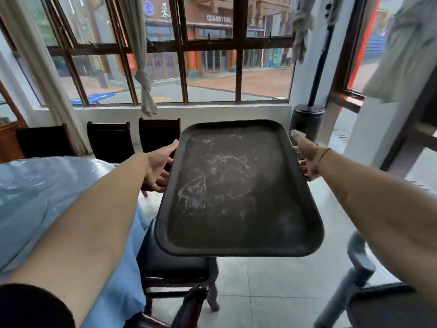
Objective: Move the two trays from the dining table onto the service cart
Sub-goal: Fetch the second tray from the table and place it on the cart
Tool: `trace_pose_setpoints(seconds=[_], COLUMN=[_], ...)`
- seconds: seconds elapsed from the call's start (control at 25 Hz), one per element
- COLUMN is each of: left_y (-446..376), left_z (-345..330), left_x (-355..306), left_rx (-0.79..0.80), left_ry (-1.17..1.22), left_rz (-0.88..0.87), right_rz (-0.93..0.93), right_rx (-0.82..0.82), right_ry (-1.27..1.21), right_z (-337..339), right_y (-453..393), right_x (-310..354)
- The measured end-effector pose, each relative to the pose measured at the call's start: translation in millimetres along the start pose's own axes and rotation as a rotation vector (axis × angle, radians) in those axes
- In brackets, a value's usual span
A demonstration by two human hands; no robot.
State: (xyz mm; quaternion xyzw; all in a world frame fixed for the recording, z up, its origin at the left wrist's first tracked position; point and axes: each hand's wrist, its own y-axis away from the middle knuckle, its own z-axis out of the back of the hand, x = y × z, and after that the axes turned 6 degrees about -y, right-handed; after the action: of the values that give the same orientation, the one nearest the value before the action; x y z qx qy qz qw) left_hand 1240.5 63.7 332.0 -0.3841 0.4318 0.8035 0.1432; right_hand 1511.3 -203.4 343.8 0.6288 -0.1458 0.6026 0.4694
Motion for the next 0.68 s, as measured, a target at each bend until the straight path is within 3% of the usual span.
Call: trace_pose_setpoints(seconds=[0.4, 0.68], left_y=[47, 100], left_z=[-266, -464], left_x=[-86, -120], left_rx=[0.277, 0.524], left_ry=[-0.263, -0.456], left_rz=[-0.156, -0.246], right_rz=[-0.083, -0.142], right_rx=[-0.342, -0.64], right_ry=[-0.182, -0.279], right_z=[277, 421], right_y=[136, 270], right_x=[-114, -211])
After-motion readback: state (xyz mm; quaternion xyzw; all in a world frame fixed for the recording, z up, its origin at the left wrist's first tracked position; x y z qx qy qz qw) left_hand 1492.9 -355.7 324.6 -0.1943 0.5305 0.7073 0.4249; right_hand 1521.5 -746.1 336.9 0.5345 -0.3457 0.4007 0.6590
